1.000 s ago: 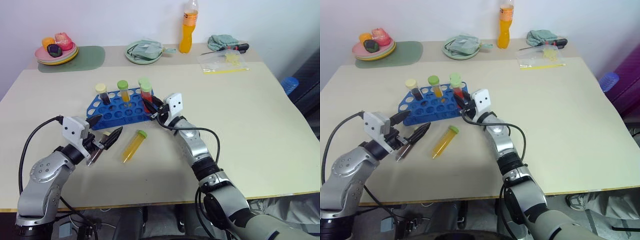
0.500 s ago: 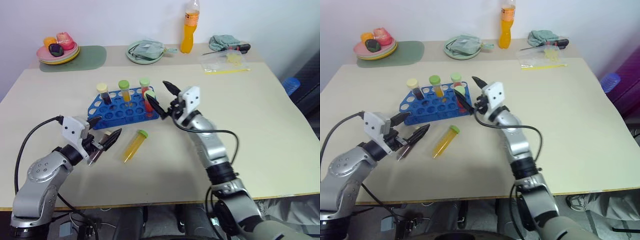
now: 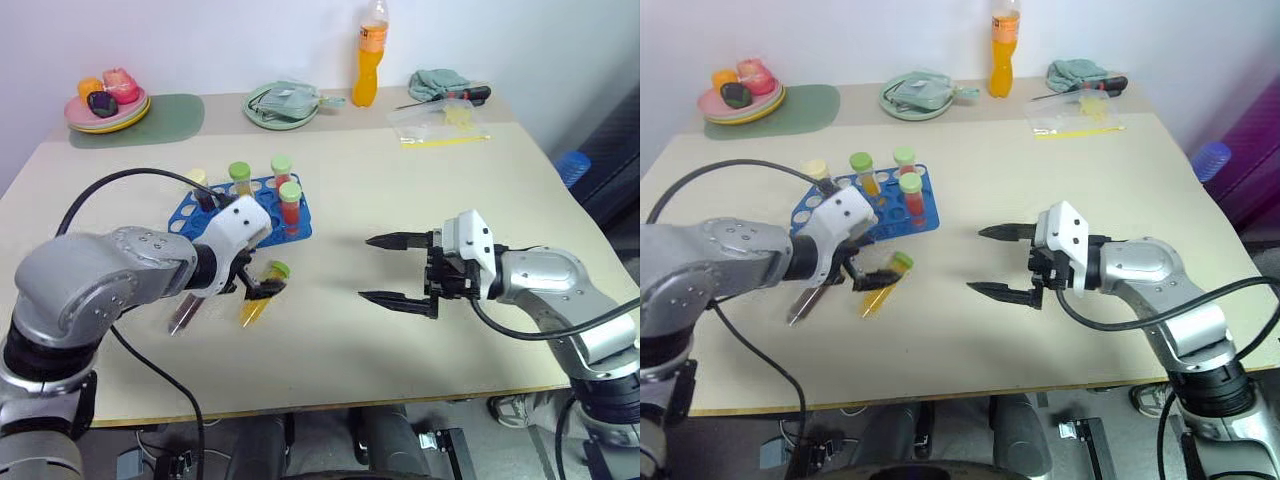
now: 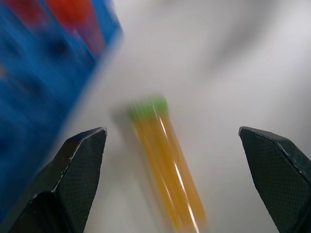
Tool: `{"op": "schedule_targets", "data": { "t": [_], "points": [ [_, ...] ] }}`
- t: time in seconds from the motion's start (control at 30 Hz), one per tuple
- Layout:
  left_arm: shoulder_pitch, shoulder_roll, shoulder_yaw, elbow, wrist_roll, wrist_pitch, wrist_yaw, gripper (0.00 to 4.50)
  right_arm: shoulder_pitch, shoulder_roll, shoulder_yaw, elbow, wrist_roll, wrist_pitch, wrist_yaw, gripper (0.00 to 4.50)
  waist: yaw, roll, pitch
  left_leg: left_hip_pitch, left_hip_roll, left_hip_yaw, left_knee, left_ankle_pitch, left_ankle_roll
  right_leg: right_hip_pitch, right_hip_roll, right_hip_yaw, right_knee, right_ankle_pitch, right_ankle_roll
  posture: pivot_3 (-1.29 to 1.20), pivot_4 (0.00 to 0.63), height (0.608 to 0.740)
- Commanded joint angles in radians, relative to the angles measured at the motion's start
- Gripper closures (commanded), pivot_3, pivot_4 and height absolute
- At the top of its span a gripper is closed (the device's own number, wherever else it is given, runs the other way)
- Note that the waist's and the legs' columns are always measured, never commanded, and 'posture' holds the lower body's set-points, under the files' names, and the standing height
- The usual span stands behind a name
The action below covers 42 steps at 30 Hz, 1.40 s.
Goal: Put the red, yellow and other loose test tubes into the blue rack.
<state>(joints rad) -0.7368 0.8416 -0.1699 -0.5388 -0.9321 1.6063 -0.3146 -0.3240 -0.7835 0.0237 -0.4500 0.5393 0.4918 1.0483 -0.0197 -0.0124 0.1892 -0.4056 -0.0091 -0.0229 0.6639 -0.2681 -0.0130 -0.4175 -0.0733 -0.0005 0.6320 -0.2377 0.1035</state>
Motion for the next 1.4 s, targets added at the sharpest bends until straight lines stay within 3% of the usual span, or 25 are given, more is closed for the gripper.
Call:
{"op": "schedule_targets", "data": {
  "t": [0.03,0.13,0.47,0.7,0.8,1.0,1.17,1.27,1.33,1.4],
  "points": [
    [-0.055,0.001,-0.075,0.075,-0.1,0.008,0.103,0.0,-0.003,-0.019,-0.031,-0.041,0.03,-0.001,0.017,0.35,0.007,-0.001,0.0,0.0,0.001,0.0,0.0,0.0,0.0,0.0,0.0,0.0,0.0,0.0,0.0,0.0,0.15,0.74],
    [-0.06,-0.013,-0.111,0.119,-0.152,0.008,0.219,0.0,0.01,-0.02,-0.027,-0.044,0.027,-0.007,0.014,0.35,0.011,-0.001,0.0,-0.001,0.001,0.0,0.001,0.0,0.0,0.0,-0.002,0.0,0.0,0.0,0.0,0.0,0.15,0.74],
    [-0.036,-0.275,-0.054,0.318,-0.303,0.008,0.652,0.0,0.043,0.003,-0.004,-0.102,0.038,0.008,-0.027,0.35,0.025,-0.002,0.001,-0.002,-0.002,0.0,0.003,0.0,-0.001,0.0,-0.006,0.0,0.0,0.0,0.0,0.0,0.15,0.74],
    [-0.031,-0.294,-0.075,0.35,-0.322,0.008,0.832,0.0,0.043,0.008,0.011,-0.11,0.031,0.008,-0.038,0.35,0.03,-0.002,0.001,-0.002,-0.002,0.0,0.003,0.001,-0.003,0.0,-0.006,0.0,0.0,0.0,0.0,0.0,0.15,0.74],
    [-0.022,-0.312,-0.056,0.367,-0.334,0.008,0.874,0.89,0.043,0.012,0.016,-0.115,0.029,0.008,-0.045,0.3,0.031,-0.002,0.001,-0.002,-0.002,-0.001,0.003,0.002,-0.003,0.0,-0.006,0.0,0.0,0.0,0.0,0.0,0.15,0.74],
    [-0.033,-0.311,-0.027,0.386,-0.369,0.008,0.917,3.53,0.04,0.017,0.021,-0.124,0.031,0.011,-0.055,0.3,0.031,-0.002,0.001,-0.002,-0.004,-0.001,0.003,0.002,-0.004,0.0,-0.006,0.0,0.0,0.0,0.0,0.0,0.15,0.74],
    [-0.064,-0.241,0.016,0.33,-0.438,0.008,0.887,3.53,0.024,0.021,0.015,-0.128,0.04,0.02,-0.064,0.3,0.029,-0.002,0.001,-0.002,-0.006,-0.001,0.002,0.002,-0.004,0.0,-0.006,0.0,0.001,0.0,0.0,0.0,0.15,0.74],
    [-0.064,-0.177,0.13,0.19,-0.473,-0.052,0.771,3.53,0.013,0.025,0.004,-0.126,0.05,0.029,-0.075,0.3,0.03,-0.003,0.001,-0.003,-0.006,-0.002,0.002,0.003,-0.005,-0.001,-0.006,0.0,0.001,0.0,0.0,0.0,0.15,0.74],
    [-0.024,-0.109,0.211,0.052,-0.407,-0.171,0.632,3.53,0.01,0.031,-0.004,-0.123,0.057,0.035,-0.089,0.3,0.03,-0.003,0.001,-0.003,-0.006,-0.001,0.002,0.003,-0.006,-0.002,-0.007,0.0,0.001,0.0,0.0,0.0,0.15,0.74],
    [0.04,-0.039,0.239,-0.06,-0.231,-0.338,0.541,3.53,0.007,0.043,-0.009,-0.121,0.065,0.044,-0.11,0.3,0.029,-0.003,0.001,-0.003,-0.006,-0.001,0.002,0.005,-0.009,-0.002,-0.008,0.0,0.0,0.0,0.0,0.0,0.15,0.74]
  ]
}}
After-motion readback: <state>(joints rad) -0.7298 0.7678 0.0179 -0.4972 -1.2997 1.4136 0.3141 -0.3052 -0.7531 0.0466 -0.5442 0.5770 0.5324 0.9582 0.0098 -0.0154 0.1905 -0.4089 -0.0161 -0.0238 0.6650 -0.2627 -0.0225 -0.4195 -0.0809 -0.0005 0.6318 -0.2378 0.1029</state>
